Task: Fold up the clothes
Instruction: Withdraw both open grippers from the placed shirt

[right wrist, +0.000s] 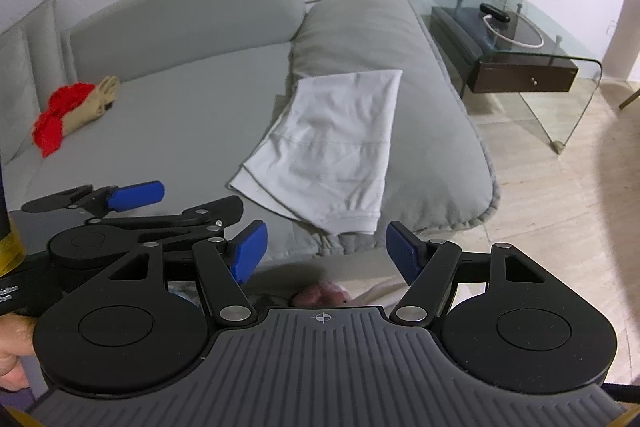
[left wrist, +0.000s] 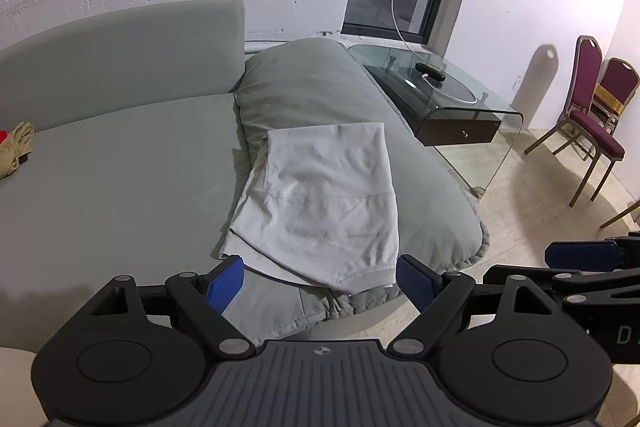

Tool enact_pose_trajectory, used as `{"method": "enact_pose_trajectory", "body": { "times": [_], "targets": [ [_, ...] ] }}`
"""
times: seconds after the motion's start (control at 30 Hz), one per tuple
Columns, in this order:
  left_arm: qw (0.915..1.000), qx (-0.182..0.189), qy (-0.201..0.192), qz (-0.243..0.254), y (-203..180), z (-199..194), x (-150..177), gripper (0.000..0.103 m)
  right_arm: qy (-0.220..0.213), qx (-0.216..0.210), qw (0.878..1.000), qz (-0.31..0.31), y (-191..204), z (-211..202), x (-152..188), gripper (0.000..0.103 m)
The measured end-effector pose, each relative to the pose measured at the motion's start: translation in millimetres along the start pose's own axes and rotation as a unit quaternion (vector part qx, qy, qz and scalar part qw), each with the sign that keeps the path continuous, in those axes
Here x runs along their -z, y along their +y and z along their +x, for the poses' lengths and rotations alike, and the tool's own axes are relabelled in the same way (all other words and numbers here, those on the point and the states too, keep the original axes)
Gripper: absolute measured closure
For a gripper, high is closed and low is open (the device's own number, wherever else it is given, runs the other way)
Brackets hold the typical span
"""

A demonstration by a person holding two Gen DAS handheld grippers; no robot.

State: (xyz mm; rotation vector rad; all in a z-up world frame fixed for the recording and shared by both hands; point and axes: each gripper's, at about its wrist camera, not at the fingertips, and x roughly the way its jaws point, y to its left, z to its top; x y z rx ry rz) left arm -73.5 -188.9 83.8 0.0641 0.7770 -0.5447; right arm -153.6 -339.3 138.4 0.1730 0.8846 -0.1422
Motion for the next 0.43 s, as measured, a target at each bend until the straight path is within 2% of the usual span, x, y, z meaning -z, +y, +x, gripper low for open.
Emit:
{"method": "enact_pose_trajectory", "body": {
  "times": [0.43],
  "targets": [
    [0.9998,0.012,0.013,-0.002,-3,14,4,0.02,0.008,0.008,1.0,0.011,-7,10,5,0.031]
  ]
}}
